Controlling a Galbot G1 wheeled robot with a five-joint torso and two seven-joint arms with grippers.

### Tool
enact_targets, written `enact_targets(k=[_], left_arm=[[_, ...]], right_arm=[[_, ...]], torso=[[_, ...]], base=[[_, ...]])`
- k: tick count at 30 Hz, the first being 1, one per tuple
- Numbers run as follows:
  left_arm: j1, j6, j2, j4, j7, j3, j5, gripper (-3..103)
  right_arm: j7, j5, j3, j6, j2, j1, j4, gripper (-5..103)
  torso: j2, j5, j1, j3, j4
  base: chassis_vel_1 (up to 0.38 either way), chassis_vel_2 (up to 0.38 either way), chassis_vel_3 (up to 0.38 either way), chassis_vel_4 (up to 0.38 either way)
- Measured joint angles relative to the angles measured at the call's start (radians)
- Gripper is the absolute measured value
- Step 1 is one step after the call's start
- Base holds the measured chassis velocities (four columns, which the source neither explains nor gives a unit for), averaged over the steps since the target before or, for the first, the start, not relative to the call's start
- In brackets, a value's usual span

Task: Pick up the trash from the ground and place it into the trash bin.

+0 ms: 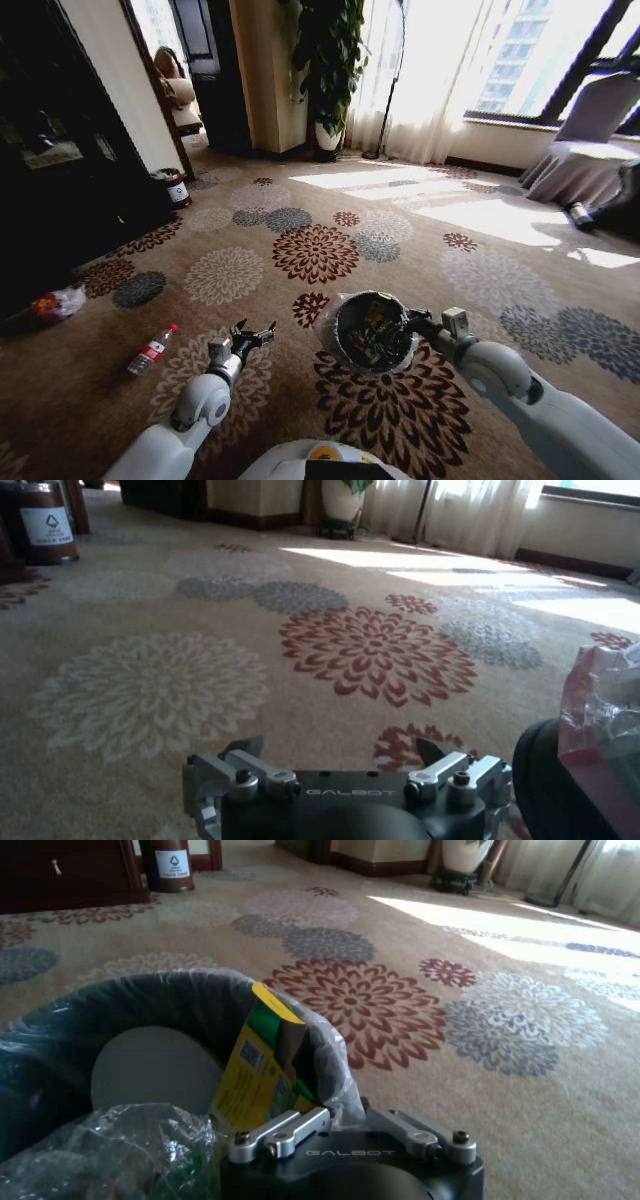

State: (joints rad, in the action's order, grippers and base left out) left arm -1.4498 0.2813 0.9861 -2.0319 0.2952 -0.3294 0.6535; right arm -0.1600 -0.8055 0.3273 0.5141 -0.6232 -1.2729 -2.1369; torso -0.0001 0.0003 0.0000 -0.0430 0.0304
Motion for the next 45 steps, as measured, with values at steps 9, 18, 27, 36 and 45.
enact_targets(k=[9, 18, 27, 36, 45], left_arm=[[0.001, 0.0, 0.0, 0.0, 0.0, 0.0, 0.0, 100], [0.001, 0.0, -0.001, 0.001, 0.0, 0.0, 0.0, 100], [0.001, 0.0, -0.001, 0.001, 0.0, 0.001, 0.001, 100], [0.002, 0.0, -0.001, 0.001, -0.001, 0.001, 0.001, 100], [0.002, 0.0, -0.001, 0.001, -0.001, 0.001, 0.001, 100]], right_arm=[[0.0, 0.0, 0.0, 0.0, 0.0, 0.001, 0.0, 1], [0.0, -0.001, -0.001, 0.0, 0.0, 0.002, 0.0, 1], [-0.001, -0.001, -0.002, 0.0, 0.0, 0.002, 0.0, 1], [-0.001, -0.001, -0.002, 0.0, 0.0, 0.003, 0.0, 1], [-0.002, -0.001, -0.002, 0.0, 0.0, 0.003, 0.001, 1]], torso=[[0.0, -0.0005, 0.0, 0.0, -0.0005], [0.0, -0.0011, 0.0, 0.0, 0.0002], [0.0, 0.0005, 0.0, 0.0, -0.0011], [0.0, -0.0003, 0.0, 0.0, 0.0], [0.0, -0.0004, 0.0, 0.0, -0.0003]], base=[[0.341, 0.354, -0.346, -0.357], [0.304, 0.296, -0.284, -0.296], [0.029, 0.02, -0.013, -0.027], [-0.003, -0.008, 0.002, 0.002], [0.0, 0.0, 0.0, 0.0]])
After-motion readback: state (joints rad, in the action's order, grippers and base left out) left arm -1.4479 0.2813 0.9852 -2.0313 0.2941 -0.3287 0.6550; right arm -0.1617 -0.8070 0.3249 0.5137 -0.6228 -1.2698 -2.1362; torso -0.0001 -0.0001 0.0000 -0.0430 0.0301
